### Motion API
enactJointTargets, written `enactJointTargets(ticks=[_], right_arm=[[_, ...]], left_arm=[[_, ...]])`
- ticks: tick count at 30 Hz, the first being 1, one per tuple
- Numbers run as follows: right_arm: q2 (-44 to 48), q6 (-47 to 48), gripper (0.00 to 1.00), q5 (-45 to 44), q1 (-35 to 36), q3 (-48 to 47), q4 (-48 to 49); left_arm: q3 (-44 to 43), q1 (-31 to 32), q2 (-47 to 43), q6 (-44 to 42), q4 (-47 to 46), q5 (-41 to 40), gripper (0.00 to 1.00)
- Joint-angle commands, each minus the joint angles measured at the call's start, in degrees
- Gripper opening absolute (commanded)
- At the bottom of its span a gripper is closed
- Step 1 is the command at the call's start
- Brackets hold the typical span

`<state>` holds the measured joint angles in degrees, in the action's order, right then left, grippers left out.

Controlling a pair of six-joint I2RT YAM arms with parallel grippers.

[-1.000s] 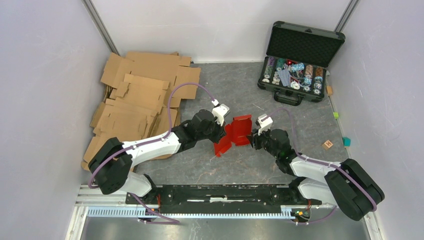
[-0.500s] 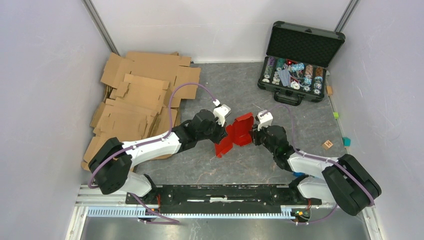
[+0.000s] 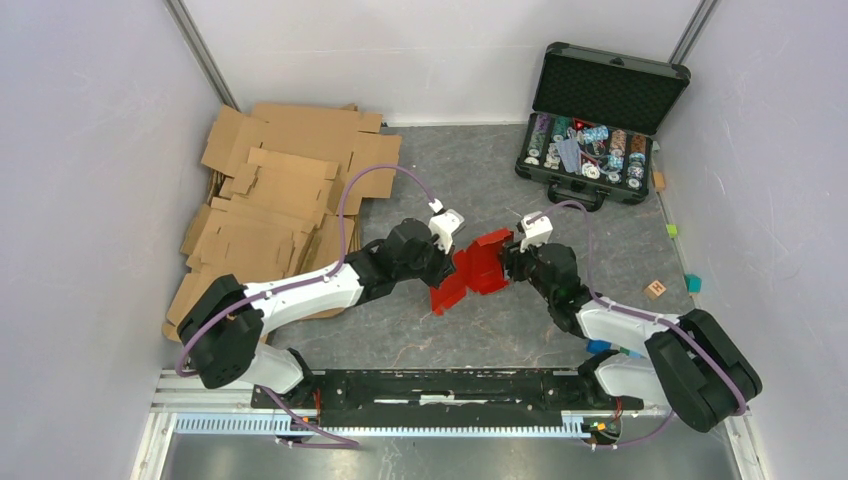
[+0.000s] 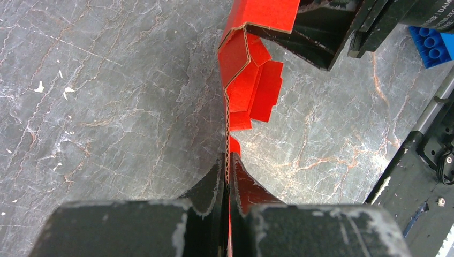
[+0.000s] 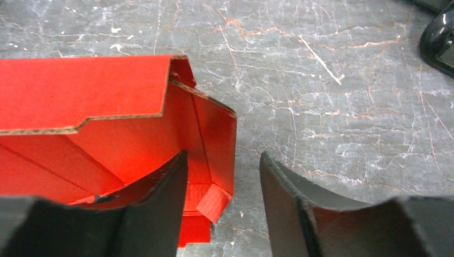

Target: Fold the paper box

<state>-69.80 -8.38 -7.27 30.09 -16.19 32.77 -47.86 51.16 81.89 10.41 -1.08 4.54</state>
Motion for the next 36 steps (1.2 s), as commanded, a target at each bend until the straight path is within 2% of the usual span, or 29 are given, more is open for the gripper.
enactJointTargets(ticks=[1, 4, 7, 11, 20, 25, 30, 36], right_arm=[[1.5, 1.1, 0.54, 7.0, -1.5, 1.5, 6.7], [1.2, 0.8, 0.40, 13.0, -1.5, 2.2, 9.2], [0.9, 0.3, 0.24, 14.7, -1.5, 2.5, 9.8], [1.9, -0.3, 0.10, 15.6, -1.5, 3.5, 9.8], [2.4, -2.9, 0.03, 17.0, -0.9, 6.9, 10.8], [2.8, -2.0, 0.02, 15.0, 2.4, 7.5, 10.4], [2.8, -1.7, 0.04, 14.8, 4.5, 7.2, 10.1], [3.2, -1.1, 0.08, 13.5, 5.6, 7.0, 7.3]], left_arm=[[-2.4, 0.3, 0.7, -2.4, 0.7, -0.7, 0.05], [-2.6, 0.3, 1.0, -2.4, 0.7, -1.0, 0.05], [-2.7, 0.3, 1.1, -2.4, 2.2, -1.4, 0.05], [-2.6, 0.3, 1.0, -2.4, 2.3, -2.1, 0.06], [-2.5, 0.3, 0.0, -0.3, 2.2, -2.7, 0.05], [-2.1, 0.3, 0.2, 1.6, -0.1, -1.3, 0.05], [-2.6, 0.3, 1.1, 2.8, -0.8, 2.4, 0.04], [-3.0, 0.3, 3.1, 2.1, -0.7, 2.3, 0.05]])
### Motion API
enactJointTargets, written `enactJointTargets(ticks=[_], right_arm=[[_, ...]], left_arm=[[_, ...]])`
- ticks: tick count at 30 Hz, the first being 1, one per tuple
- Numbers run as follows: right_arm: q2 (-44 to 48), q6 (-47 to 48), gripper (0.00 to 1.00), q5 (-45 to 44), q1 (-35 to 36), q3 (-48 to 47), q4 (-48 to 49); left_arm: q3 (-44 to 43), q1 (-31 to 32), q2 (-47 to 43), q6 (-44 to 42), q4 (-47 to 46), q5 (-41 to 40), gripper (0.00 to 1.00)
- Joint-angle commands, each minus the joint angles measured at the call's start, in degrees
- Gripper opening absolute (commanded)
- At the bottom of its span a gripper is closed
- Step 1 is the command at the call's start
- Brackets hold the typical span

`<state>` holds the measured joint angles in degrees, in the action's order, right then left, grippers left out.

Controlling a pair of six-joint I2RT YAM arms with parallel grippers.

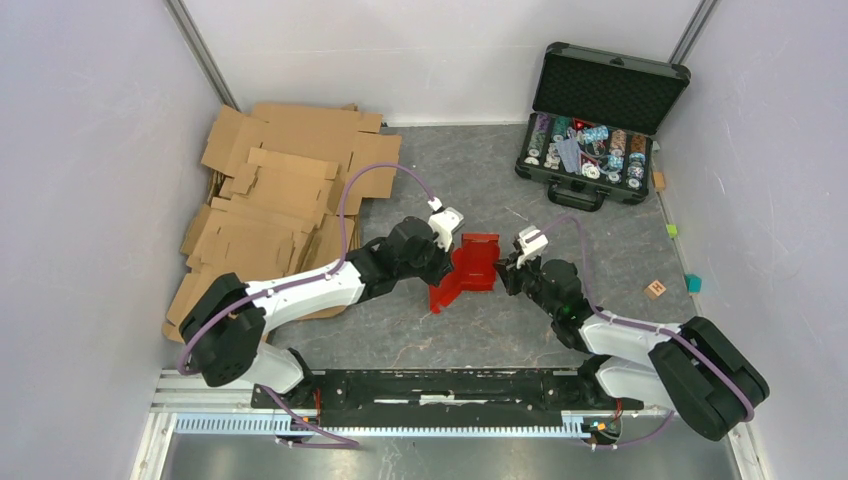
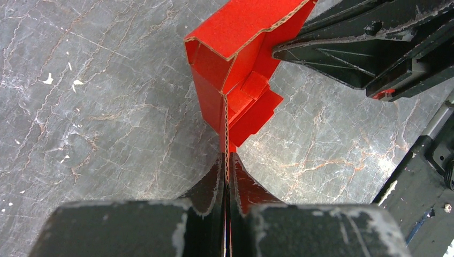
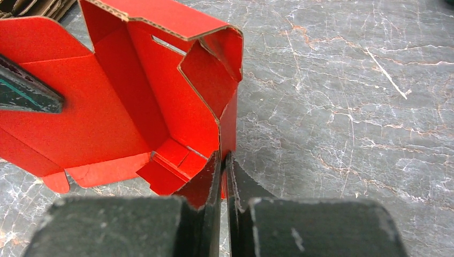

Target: Fold the paper box

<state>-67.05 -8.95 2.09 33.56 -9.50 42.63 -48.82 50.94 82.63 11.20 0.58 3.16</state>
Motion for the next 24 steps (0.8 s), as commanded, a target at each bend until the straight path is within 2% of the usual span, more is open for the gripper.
enactJointTargets(ticks=[1, 11, 15, 24], right_arm=[[0.7, -0.4, 0.08, 4.4, 2.2, 0.4, -2.6], [4.9, -1.9, 0.09, 5.2, 4.3, 2.0, -3.8], [7.6, -1.5, 0.10, 4.7, 4.6, 2.5, -7.3], [12.7, -5.0, 0.10, 4.6, 6.0, 7.6, -8.4]], left_arm=[[-2.2, 0.5, 2.6, 1.1, -2.1, 4.2, 0.05], [-2.8, 0.6, 2.7, -0.9, -0.9, 3.9, 0.06], [-3.5, 0.7, 3.7, -1.9, 1.4, 3.2, 0.06], [-4.4, 1.9, 4.0, -4.9, 2.7, 7.5, 0.08]])
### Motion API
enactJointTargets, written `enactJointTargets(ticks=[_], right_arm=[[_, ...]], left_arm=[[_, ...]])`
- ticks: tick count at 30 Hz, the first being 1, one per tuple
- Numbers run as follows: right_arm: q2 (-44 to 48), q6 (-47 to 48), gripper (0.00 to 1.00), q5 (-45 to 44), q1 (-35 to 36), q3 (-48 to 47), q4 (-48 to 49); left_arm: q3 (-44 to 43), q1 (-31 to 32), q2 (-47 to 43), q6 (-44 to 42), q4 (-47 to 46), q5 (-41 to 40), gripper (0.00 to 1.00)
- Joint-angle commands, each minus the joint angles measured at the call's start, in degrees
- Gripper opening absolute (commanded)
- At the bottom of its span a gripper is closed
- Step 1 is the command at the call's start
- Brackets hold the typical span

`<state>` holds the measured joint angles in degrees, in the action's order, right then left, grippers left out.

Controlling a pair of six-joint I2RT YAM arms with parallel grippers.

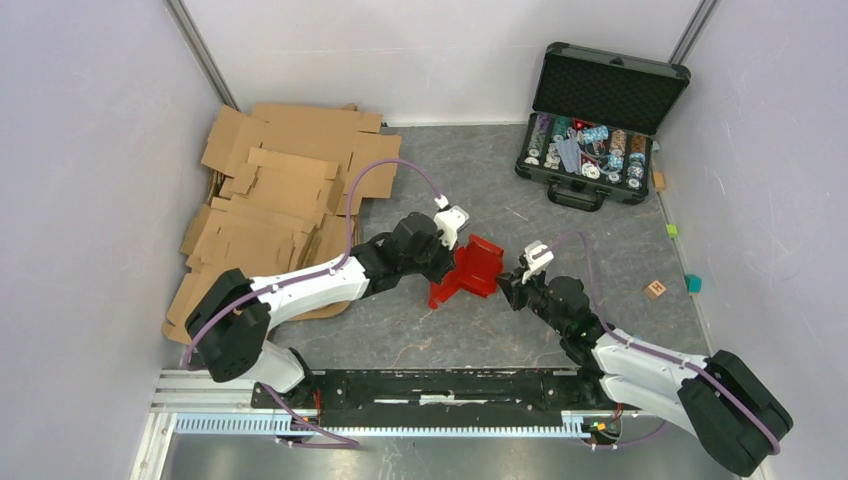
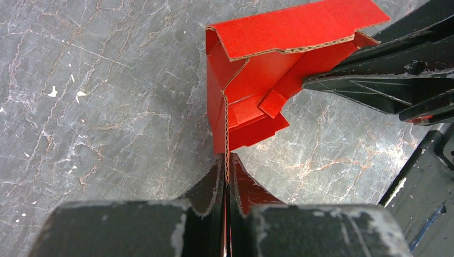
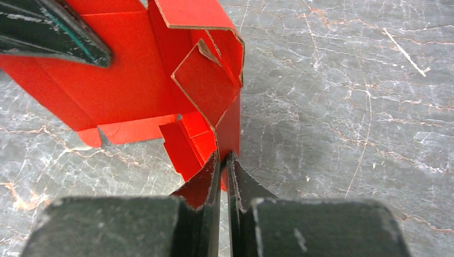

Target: Fold the paper box

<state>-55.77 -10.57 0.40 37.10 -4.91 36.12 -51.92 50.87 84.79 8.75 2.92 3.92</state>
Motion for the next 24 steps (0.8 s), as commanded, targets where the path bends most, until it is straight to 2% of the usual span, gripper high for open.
enactJointTargets(ticks=[1, 5, 9, 17, 21, 24], right_arm=[[1.7, -3.1, 0.12, 6.0, 2.4, 3.1, -2.1], [2.6, -1.8, 0.26, 5.3, 2.4, 2.4, -3.4], [3.6, -0.3, 0.35, 4.1, 2.4, 1.1, -5.0], [6.1, 2.3, 0.40, 5.0, 2.4, 1.0, -5.8], [8.4, 2.8, 0.41, 2.1, 2.4, 0.8, -7.7], [11.0, 1.9, 0.51, -2.5, 2.4, 0.9, -10.4]], left_arm=[[-1.2, 2.1, 1.7, -2.6, 0.3, 6.8, 0.08], [-1.2, 2.2, 1.6, -2.7, 0.5, 6.1, 0.08], [-1.5, 2.2, 2.0, -2.1, 0.6, 4.5, 0.08], [-2.0, 2.2, 2.6, -2.1, 1.4, 4.4, 0.08], [-2.2, 2.2, 2.8, -2.2, 1.8, 3.7, 0.08], [-2.5, 2.1, 3.0, -2.2, 2.0, 3.3, 0.08]])
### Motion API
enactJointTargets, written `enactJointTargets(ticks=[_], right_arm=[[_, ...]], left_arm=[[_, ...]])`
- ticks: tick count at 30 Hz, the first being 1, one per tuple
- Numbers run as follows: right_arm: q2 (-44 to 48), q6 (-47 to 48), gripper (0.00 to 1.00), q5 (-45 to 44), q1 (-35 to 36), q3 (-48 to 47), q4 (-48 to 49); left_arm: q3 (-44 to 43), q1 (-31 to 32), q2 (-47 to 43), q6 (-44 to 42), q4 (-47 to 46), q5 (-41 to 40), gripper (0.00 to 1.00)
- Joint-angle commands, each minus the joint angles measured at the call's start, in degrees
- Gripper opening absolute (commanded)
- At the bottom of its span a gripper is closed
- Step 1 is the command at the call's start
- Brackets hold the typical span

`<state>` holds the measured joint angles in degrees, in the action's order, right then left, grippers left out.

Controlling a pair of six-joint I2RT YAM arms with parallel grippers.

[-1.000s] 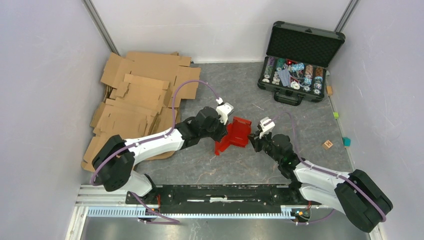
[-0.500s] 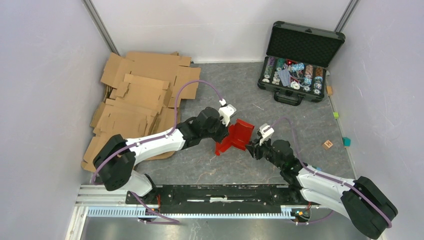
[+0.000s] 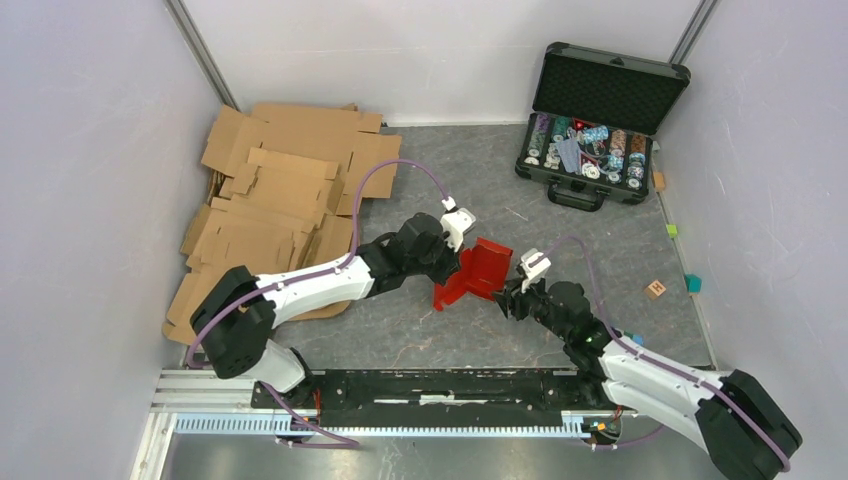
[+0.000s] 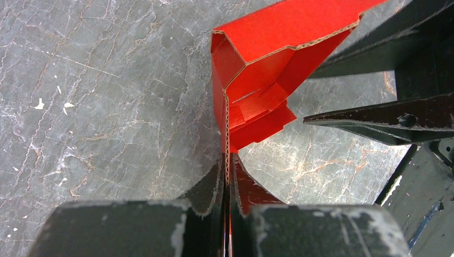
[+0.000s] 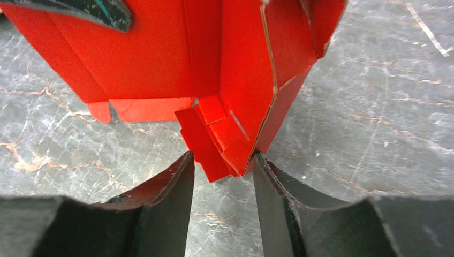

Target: Fold the paper box

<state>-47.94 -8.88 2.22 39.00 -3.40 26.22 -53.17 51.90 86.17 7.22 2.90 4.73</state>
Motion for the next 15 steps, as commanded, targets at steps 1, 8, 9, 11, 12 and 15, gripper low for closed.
enactJointTargets(ticks=[1, 8, 9, 11, 12, 15], right_arm=[[4.5, 0.1, 0.53, -5.7, 0.5, -0.3, -1.2], [14.4, -0.8, 0.64, -14.4, 0.5, 0.8, -6.8], [15.6, -0.8, 0.64, -15.4, 0.5, 0.8, -7.6], [18.8, -0.9, 0.65, -18.7, 0.5, 0.4, -9.9], [20.0, -1.0, 0.65, -20.3, 0.5, 0.0, -11.1], [23.8, -1.8, 0.65, -26.5, 0.5, -0.9, -14.8]], left_arm=[[-1.3, 1.2, 1.6, -0.6, 2.1, 2.3, 0.08], [-1.9, 1.1, 2.2, -0.5, 3.0, 1.4, 0.07], [-1.9, 1.1, 2.2, -0.5, 3.1, 1.3, 0.07], [-1.9, 1.2, 2.2, -0.5, 3.1, 1.3, 0.07], [-1.9, 1.1, 2.2, -0.5, 3.1, 1.3, 0.07], [-2.0, 1.1, 2.2, -0.5, 3.2, 1.3, 0.07]])
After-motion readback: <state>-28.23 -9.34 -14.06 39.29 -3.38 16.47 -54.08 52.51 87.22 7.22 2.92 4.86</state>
